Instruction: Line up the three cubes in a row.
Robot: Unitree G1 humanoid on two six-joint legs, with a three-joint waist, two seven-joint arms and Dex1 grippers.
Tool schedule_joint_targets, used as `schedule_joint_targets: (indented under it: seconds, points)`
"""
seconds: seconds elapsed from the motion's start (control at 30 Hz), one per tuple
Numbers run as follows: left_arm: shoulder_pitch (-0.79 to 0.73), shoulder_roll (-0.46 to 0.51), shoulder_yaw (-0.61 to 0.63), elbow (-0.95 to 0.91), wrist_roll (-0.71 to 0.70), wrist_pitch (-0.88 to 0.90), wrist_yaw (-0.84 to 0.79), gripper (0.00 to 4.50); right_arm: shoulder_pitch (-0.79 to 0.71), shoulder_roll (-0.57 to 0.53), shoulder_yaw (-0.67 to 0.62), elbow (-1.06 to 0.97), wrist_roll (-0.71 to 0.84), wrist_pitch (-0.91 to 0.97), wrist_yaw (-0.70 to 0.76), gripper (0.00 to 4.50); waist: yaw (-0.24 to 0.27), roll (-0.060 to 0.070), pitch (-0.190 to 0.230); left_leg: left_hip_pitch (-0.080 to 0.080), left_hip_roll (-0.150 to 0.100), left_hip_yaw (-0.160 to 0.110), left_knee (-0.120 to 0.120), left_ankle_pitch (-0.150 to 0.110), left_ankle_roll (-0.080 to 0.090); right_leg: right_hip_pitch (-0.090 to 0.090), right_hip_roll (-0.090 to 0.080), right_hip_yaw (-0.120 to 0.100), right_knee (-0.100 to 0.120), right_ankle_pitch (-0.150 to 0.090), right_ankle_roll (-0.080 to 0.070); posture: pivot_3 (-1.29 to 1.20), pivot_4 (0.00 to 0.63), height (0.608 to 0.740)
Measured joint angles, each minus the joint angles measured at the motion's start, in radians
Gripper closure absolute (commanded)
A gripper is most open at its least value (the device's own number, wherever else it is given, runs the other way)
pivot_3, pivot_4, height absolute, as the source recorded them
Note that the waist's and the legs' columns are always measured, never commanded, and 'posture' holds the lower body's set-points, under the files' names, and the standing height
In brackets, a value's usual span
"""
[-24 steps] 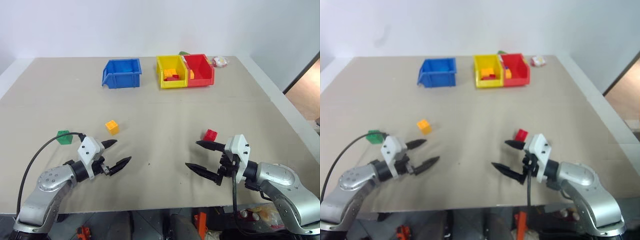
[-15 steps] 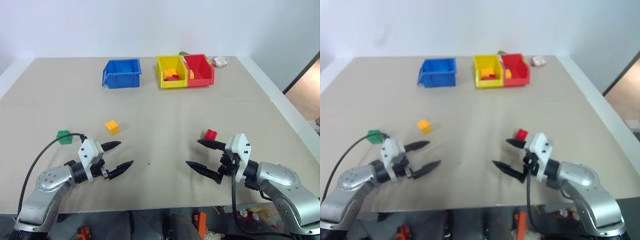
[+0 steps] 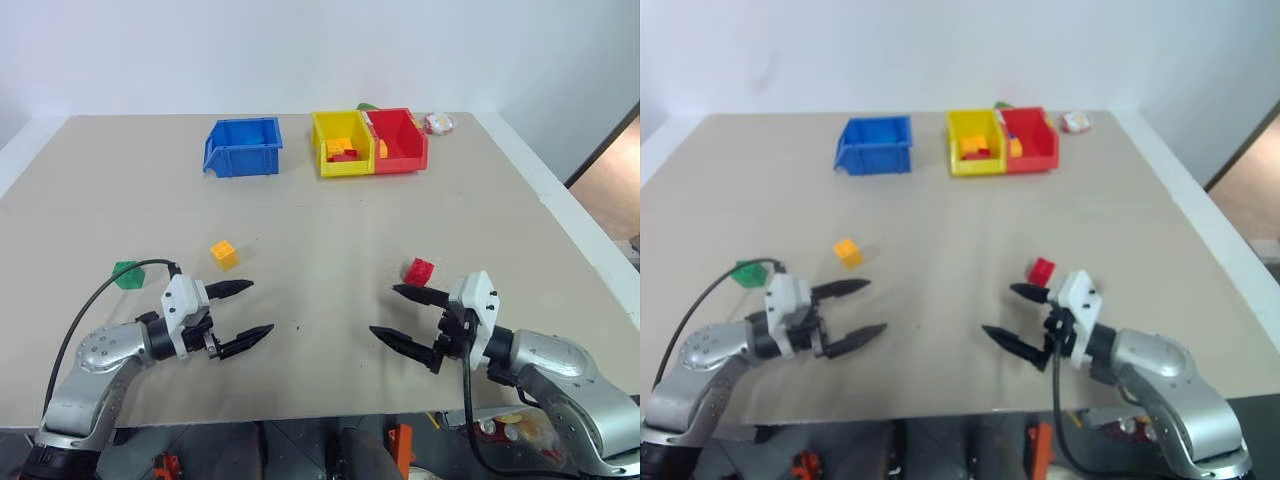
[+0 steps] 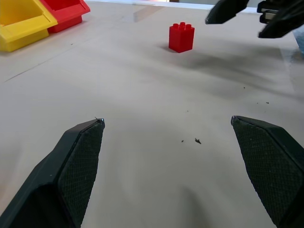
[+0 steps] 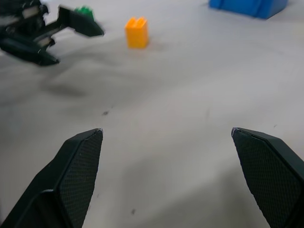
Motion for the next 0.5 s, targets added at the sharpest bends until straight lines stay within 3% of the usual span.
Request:
schedule_joint_targets:
  seconds: [0.13,0.5]
  points:
    - [-0.03,0.014,-0.059,-0.036,-0.016,0.017,-0.064,0.08,-0.148,-0.008,-0.09,0.163,-0.082,-0.089,-0.078,0.0,0.0,0.0,0.0,0.0,-0.001,0.001,0.002,0.0,0.0,0.001,0.0,0.0,0.0,0.001,-0.001,0.0,0.15,0.74]
    - [-0.138,0.043,-0.119,-0.035,-0.051,0.09,-0.167,0.08,-0.273,-0.054,-0.021,0.538,-0.134,-0.173,0.136,0.0,-0.002,0.0,0.0,0.0,0.001,0.001,0.002,0.0,0.001,0.0,0.006,0.003,0.0,0.002,0.002,0.0,0.15,0.74]
